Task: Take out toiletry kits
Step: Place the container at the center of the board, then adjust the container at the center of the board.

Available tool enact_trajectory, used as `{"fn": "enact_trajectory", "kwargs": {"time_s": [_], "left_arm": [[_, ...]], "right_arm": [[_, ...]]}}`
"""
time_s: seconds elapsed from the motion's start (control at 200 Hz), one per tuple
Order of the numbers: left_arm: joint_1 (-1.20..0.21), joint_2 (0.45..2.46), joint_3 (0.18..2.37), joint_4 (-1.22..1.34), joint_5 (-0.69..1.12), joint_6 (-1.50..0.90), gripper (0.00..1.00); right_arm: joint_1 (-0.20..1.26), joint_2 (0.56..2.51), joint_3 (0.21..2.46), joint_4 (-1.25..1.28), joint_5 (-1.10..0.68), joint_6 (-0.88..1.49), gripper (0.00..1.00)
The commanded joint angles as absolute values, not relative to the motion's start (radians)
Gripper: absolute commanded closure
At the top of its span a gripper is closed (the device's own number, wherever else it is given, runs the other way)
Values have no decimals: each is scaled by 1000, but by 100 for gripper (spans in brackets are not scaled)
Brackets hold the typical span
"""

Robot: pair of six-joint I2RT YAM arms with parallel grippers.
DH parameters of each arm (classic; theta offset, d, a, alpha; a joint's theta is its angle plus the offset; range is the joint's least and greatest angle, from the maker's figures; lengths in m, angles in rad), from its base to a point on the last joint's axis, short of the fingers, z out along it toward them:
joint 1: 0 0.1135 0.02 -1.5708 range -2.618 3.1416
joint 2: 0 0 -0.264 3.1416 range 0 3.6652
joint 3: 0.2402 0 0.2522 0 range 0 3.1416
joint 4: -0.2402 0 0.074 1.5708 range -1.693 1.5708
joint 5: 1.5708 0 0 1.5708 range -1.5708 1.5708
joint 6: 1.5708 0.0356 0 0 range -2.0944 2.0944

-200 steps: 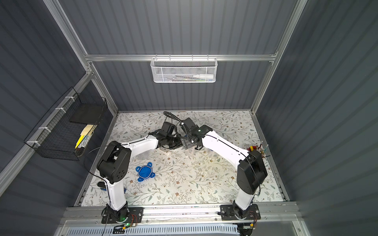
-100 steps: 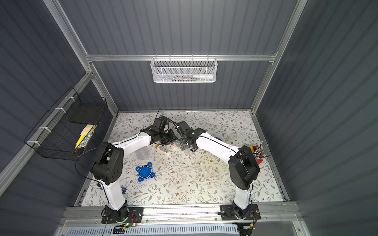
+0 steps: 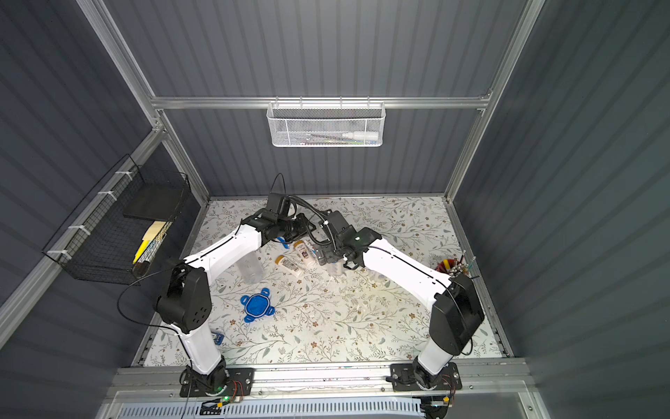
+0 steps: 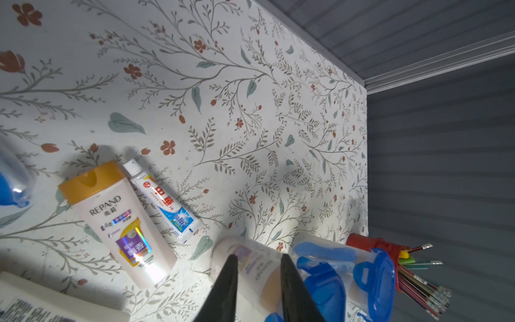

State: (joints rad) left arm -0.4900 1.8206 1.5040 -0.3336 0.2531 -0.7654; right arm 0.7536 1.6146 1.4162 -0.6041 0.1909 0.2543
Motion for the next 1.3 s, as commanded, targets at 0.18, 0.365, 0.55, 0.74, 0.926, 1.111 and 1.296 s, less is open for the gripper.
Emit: {"fn": "enact_trajectory", "kwargs": {"time_s": [0.18, 0.365, 0.55, 0.74, 0.926, 1.111, 1.296], "left_arm": [[-545, 1782, 1600, -409, 248, -717, 76], [-586, 1835, 1676, -442, 261, -707, 77], [-610, 1869, 1696, -444, 275, -708, 78], [-628, 1904, 1701, -454, 294, -715, 78], [-629, 1899, 1695, -467, 275, -707, 78], [-629, 1905, 1711, -481, 270, -700, 78], [-629, 1912, 1723, -488, 266, -695, 78]], "right_arm": [[741, 1462, 1243, -599, 106, 356, 5], [733, 1327, 1084, -639, 135, 453, 57], [732, 1241, 895, -600, 192, 542, 100], [715, 1352, 849, -515, 217, 576, 100], [674, 1477, 873, -444, 234, 539, 100], [594, 1562, 873, -355, 169, 521, 100], [535, 1618, 895, -330, 164, 491, 100]]}}
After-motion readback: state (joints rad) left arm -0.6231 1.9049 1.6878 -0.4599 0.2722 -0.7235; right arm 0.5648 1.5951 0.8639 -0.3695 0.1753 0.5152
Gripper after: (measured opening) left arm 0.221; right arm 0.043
